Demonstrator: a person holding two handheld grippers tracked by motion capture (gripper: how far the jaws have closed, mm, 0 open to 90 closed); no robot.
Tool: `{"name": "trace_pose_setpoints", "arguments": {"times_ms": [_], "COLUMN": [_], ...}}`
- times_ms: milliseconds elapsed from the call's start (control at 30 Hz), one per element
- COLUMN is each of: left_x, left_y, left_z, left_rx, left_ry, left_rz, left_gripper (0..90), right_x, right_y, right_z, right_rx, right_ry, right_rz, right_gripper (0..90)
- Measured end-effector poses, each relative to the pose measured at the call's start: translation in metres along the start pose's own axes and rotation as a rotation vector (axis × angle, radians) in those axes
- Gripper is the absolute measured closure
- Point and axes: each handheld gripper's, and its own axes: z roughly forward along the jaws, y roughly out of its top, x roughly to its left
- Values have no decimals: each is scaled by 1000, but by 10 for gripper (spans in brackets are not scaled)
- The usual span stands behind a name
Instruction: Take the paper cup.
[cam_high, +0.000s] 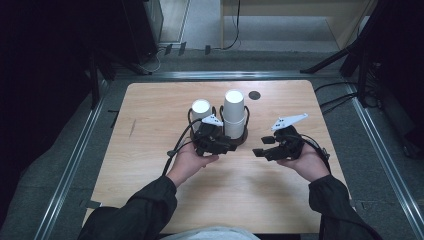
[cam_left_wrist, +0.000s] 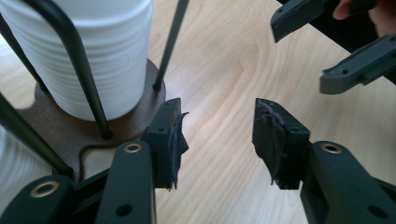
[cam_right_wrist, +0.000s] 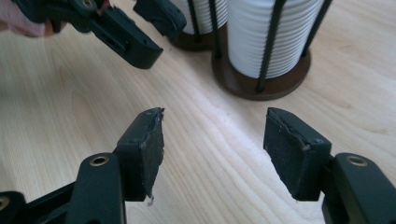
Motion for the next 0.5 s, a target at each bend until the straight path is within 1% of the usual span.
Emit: {"name": "trace_pose_setpoints", "arguments": {"times_ms": [67,133,200,333,400,467,500], "left_x": [0,-1,-3,-2,-2,-1,0], "left_y": [2,4,5,10,13,16,17], "left_z": [2,5,7,9,11,12,12], "left_rx": [-7,3,6,-1,8,25,18], "left_ry": [10,24,38,63,84,96,96], "left_rz": [-4,13,20,-1,-8,-17,-23], "left_gripper": [570,577,605,671,711,721,730], "right_x": [-4,-7,-10,-14,-15,-15,-14], "right_y": [5,11,16,28,34,41,44], "right_z": [-3,-7,-10,-13,-15,-17,-18], "right_rx": [-13,-30,-35,-41,-45,-44,-49], "right_ry": [-8,-8,-15,-26,-24,-39,-46], "right_rz": [1,15,28,22,22,8,-3], "right_gripper": [378,380,385,387,387,387,387]}}
